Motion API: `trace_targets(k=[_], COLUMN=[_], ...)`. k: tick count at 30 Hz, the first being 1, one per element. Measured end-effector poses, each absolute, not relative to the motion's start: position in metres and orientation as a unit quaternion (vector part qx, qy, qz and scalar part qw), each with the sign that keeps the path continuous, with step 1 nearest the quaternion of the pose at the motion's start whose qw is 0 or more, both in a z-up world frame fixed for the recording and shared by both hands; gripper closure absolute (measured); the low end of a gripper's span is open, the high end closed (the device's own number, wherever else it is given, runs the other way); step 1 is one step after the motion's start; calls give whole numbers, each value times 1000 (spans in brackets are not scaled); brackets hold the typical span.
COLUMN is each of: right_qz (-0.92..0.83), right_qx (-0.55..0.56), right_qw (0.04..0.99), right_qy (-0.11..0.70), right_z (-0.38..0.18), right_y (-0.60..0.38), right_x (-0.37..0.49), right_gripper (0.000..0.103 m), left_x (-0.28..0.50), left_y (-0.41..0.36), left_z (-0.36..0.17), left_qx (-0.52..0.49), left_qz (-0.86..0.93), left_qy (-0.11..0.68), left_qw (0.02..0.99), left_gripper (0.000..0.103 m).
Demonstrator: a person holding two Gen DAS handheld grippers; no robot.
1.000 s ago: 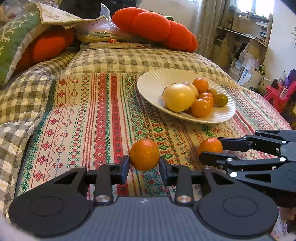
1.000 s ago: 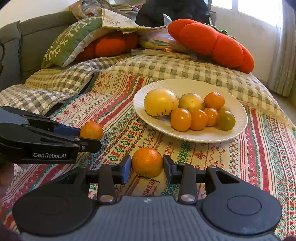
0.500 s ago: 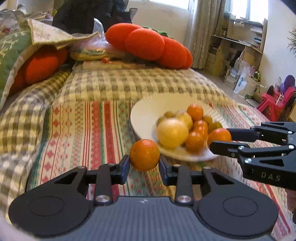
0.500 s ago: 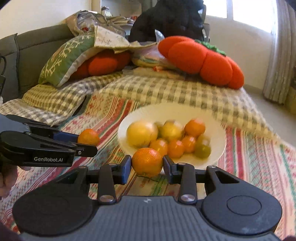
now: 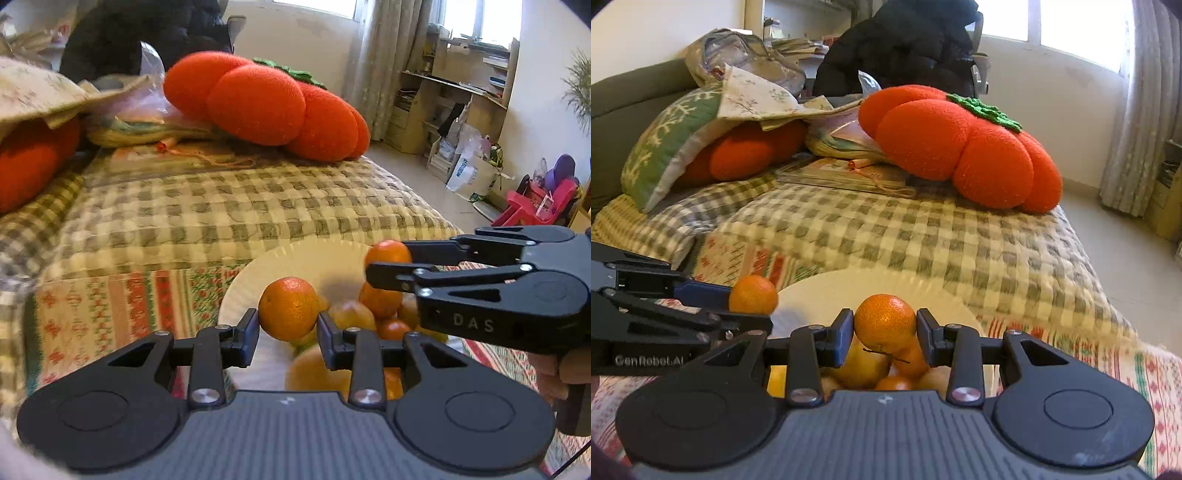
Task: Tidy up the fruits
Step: 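Carry the orange tomato and the mandarin over the white plate, then lower both fruits onto the plate and open both tools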
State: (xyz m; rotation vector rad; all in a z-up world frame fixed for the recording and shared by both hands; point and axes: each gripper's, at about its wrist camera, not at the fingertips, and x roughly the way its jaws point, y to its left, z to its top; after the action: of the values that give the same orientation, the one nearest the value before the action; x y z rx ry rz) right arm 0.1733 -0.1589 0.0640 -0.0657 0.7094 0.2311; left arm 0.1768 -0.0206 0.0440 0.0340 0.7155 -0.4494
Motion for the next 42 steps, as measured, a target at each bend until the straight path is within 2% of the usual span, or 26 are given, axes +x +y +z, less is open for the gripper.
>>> trace_targets(k=[13, 25, 27, 28, 32, 42], right_qz=[124, 119, 119, 118, 114, 75], right_qx=[10, 12, 15, 18, 31, 51], right_qw=[904, 899, 899, 898, 901, 912], right_qy=[410, 420, 422, 423, 417, 400], right_z=[41, 30, 30, 31, 35, 61], right_y=[-166, -171, -172, -172, -176, -202], right_x=[228, 232, 232, 232, 229, 209], right_gripper=[69, 69, 68, 68, 54, 33], left_x=[213, 218, 217, 218, 215, 188], left_y=[-31, -37, -37, -38, -36, -23], left_z=[21, 13, 13, 14, 17, 38], left_qx=[-4, 5, 9, 10, 14, 27], left_qz=[-242, -244, -243, -242, -240, -223], left_qy=[371, 373, 372, 371, 364, 348], left_qw=[897, 895, 896, 896, 900, 910], left_gripper=[78, 77, 77, 73, 61, 42])
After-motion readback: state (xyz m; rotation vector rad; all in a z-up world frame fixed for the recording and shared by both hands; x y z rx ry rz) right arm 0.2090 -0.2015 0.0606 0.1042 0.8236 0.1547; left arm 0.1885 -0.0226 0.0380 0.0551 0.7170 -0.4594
